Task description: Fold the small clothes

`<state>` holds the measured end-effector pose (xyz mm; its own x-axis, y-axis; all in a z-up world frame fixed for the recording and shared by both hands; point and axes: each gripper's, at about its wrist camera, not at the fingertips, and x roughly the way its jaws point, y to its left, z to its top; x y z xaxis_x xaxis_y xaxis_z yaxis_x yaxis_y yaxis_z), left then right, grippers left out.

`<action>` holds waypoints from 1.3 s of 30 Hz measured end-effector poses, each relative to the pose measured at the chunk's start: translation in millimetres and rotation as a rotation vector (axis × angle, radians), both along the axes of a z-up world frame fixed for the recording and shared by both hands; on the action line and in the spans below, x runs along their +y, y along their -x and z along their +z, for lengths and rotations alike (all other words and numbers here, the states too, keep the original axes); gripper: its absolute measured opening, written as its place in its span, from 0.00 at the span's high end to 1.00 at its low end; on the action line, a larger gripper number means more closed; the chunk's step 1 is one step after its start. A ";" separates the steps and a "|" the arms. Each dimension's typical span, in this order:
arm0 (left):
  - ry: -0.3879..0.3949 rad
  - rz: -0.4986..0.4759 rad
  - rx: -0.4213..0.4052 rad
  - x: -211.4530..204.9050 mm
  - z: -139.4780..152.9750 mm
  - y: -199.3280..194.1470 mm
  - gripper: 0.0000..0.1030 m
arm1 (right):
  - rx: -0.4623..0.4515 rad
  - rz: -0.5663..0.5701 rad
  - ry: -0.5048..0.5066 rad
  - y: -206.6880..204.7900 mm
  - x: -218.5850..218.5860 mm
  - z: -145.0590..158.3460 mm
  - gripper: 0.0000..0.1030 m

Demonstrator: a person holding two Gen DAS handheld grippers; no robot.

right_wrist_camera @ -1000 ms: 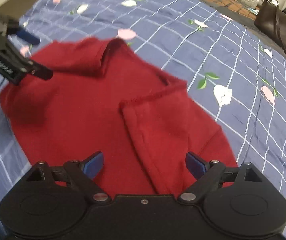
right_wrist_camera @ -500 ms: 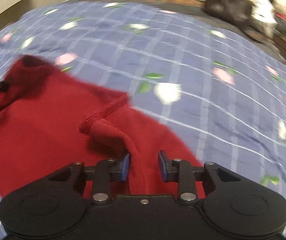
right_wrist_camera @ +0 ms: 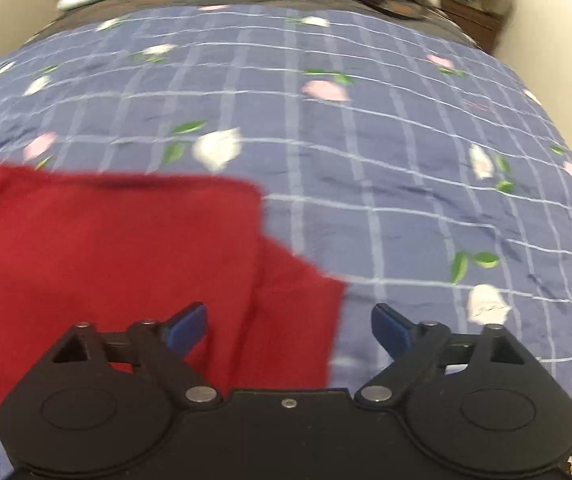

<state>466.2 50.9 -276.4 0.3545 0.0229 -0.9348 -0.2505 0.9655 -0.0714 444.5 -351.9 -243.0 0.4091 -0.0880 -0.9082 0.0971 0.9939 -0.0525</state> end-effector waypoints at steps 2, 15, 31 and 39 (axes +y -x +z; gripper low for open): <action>0.033 -0.006 0.031 1.8 -4.6 17.5 0.01 | 0.001 0.055 -0.016 17.1 18.4 -1.1 0.04; 0.278 -0.030 0.093 23.0 -15.0 45.5 0.69 | 0.177 -0.095 -0.301 95.0 32.6 -27.3 0.23; 0.281 -0.233 0.126 33.4 12.3 37.5 0.86 | 0.172 -0.021 -0.240 78.9 28.6 -4.9 0.85; 0.247 -0.227 0.161 40.2 11.8 35.1 0.74 | 0.207 -0.049 -0.176 73.7 36.7 -8.0 0.75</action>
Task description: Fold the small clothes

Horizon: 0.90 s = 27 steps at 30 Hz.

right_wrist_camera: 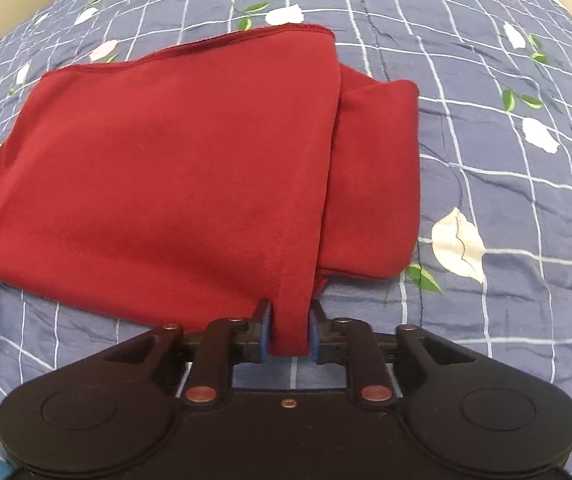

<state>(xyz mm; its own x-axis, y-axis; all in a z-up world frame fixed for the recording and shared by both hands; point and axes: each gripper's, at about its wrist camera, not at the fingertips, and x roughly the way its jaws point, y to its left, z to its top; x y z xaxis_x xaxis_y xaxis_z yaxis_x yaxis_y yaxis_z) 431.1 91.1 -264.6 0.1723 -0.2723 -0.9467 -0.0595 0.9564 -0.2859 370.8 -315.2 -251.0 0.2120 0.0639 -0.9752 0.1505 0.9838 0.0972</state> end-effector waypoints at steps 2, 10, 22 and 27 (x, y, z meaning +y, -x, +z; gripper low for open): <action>-0.008 -0.003 -0.001 5.0 3.4 2.4 0.74 | -0.012 -0.044 0.008 4.5 0.2 7.6 0.72; -0.071 -0.008 -0.025 27.9 24.3 22.0 0.73 | -0.085 -0.144 0.021 34.6 14.8 45.4 0.59; -0.057 -0.113 -0.214 17.0 92.5 65.7 0.08 | -0.272 -0.240 -0.009 79.9 82.9 128.6 0.12; -0.042 -0.168 -0.243 3.0 108.2 79.0 0.00 | -0.323 -0.266 0.001 91.7 107.3 163.2 0.01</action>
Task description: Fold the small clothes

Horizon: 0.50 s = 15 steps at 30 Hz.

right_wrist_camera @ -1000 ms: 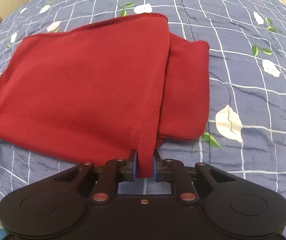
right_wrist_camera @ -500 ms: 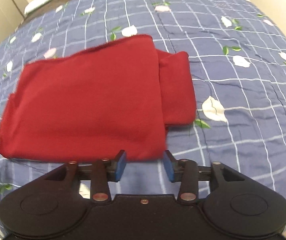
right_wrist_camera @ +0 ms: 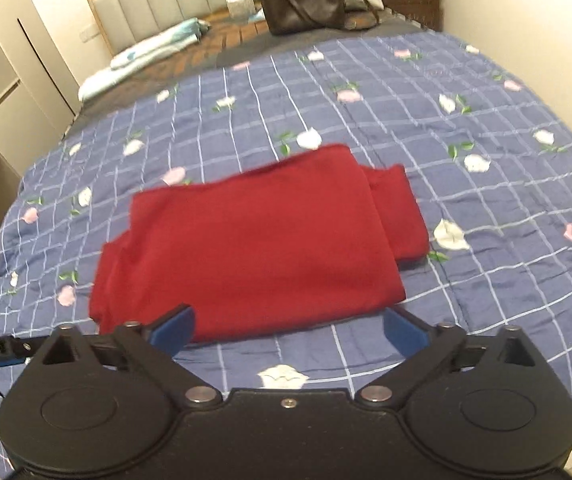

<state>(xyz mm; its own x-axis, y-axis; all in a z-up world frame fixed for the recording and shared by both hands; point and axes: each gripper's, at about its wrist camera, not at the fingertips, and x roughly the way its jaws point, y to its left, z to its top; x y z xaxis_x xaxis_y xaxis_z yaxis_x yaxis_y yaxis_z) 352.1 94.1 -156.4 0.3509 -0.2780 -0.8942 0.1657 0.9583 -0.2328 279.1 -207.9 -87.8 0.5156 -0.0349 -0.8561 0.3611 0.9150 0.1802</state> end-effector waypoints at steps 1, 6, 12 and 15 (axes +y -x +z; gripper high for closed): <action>0.004 -0.005 -0.004 -1.8 2.4 2.5 0.00 | -0.005 -0.001 0.012 1.6 4.3 6.6 0.01; 0.016 -0.022 -0.010 -11.5 10.7 13.9 0.00 | -0.001 -0.017 0.055 6.3 18.7 34.2 0.01; 0.002 -0.011 -0.012 -24.7 14.4 22.6 0.00 | 0.040 0.011 0.116 6.7 28.1 56.6 0.01; -0.012 0.001 -0.023 -33.3 18.4 25.9 0.00 | 0.040 0.030 0.134 9.4 28.6 64.5 0.01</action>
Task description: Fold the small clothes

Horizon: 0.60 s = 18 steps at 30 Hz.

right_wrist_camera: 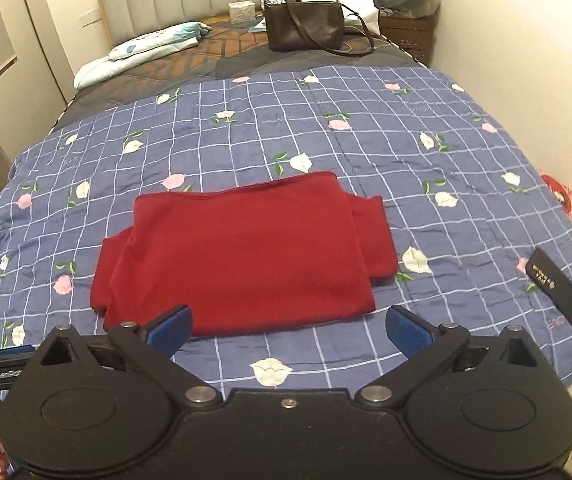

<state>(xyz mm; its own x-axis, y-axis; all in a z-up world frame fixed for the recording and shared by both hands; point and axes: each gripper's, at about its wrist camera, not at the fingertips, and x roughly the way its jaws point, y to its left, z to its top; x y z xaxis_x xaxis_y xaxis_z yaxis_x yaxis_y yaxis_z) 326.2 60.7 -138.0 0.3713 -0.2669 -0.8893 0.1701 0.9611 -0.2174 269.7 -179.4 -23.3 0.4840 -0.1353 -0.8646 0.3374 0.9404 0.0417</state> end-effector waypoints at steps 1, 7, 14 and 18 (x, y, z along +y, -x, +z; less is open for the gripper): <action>-0.003 0.008 -0.006 -3.8 2.6 1.8 0.00 | -0.002 0.006 0.004 1.3 -0.7 2.1 0.01; -0.042 0.062 -0.058 -27.7 24.2 18.0 0.00 | -0.024 0.081 0.056 6.9 -14.8 12.4 0.01; -0.071 0.146 -0.107 -53.9 48.3 45.6 0.00 | -0.086 0.166 0.053 9.1 -45.3 26.8 0.01; -0.078 0.211 -0.107 -61.5 56.2 59.2 0.00 | -0.113 0.221 0.039 12.9 -60.1 31.5 0.01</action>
<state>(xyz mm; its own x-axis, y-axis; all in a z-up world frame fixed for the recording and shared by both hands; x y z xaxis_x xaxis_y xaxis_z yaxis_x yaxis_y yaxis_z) 267.0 -0.8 -81.8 0.5049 -0.1055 -0.8567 -0.0181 0.9910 -0.1327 256.8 -239.5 8.1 0.5988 -0.0474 -0.7995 0.1191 0.9924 0.0303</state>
